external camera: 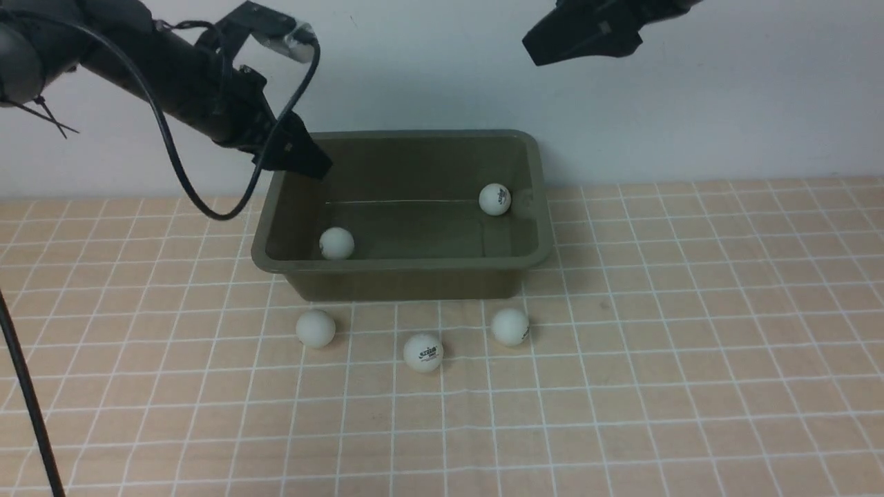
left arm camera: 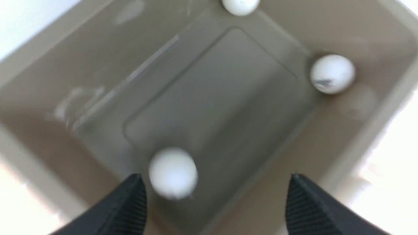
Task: Put the table tennis balls into the box on the light coffee tablecloth.
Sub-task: 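Drop the ball into the bin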
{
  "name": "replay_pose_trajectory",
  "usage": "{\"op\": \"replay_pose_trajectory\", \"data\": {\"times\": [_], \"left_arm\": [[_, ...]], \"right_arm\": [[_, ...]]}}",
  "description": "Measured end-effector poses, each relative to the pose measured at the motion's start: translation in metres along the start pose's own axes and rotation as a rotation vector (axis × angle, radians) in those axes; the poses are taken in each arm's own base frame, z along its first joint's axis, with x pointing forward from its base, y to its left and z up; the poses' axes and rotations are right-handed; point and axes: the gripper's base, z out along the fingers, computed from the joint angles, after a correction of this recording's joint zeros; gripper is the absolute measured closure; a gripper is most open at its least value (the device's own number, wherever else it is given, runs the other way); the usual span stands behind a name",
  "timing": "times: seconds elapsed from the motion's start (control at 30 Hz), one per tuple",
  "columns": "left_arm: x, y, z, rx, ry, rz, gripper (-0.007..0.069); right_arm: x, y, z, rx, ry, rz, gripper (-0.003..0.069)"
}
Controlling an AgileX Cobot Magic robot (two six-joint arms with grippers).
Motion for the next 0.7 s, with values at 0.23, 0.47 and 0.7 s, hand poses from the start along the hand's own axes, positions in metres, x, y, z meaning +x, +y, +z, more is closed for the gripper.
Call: {"op": "replay_pose_trajectory", "data": {"times": [0.23, 0.47, 0.7], "left_arm": [[-0.008, -0.004, -0.065, -0.145, -0.015, -0.118, 0.0302], [0.004, -0.019, -0.103, -0.197, -0.039, -0.269, 0.0454], [0.054, -0.080, -0.116, -0.140, 0.052, -0.367, 0.0510]], "right_arm": [[0.000, 0.000, 0.000, -0.001, -0.001, -0.010, 0.0175], [0.000, 0.000, 0.000, -0.003, 0.000, -0.012, 0.0175], [-0.002, 0.003, 0.000, -0.027, -0.024, 0.001, 0.0175]]}}
